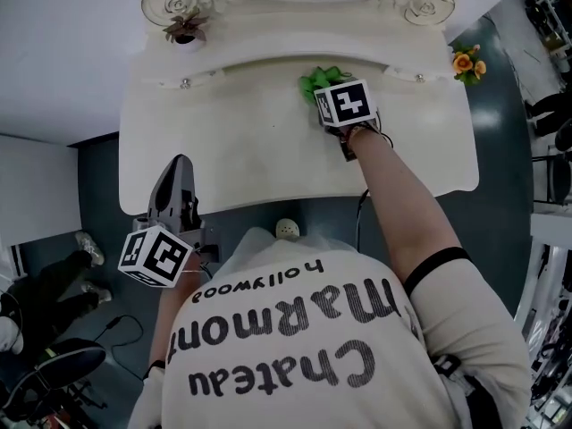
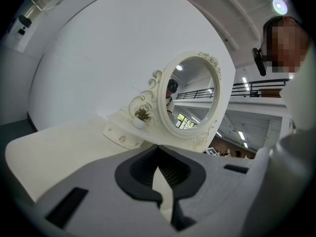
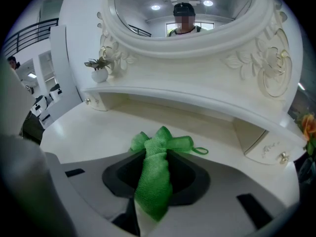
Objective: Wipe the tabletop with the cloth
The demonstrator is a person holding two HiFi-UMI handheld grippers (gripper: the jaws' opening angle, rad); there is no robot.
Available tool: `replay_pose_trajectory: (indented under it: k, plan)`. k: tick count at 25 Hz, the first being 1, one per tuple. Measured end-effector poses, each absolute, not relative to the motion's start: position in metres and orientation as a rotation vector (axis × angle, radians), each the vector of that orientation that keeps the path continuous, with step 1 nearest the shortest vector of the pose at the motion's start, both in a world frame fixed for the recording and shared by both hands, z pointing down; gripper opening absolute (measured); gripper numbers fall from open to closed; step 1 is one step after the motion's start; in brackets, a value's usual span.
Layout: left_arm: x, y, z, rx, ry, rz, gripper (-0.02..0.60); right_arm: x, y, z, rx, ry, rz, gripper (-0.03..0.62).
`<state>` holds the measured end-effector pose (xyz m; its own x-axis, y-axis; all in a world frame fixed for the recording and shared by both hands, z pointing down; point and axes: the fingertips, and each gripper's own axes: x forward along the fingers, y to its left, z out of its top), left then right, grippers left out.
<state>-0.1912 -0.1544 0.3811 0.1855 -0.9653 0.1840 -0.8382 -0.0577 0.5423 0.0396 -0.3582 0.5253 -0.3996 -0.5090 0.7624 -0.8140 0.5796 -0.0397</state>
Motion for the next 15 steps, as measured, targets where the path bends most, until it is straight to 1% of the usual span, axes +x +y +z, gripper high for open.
replay_pose_trajectory:
  k: [15]
  plan:
    - [-0.185, -0.161, 0.389, 1.947, -1.656, -0.294, 0.008, 0.038, -0.358, 0.526, 1.041, -2.064, 0.548, 0.137]
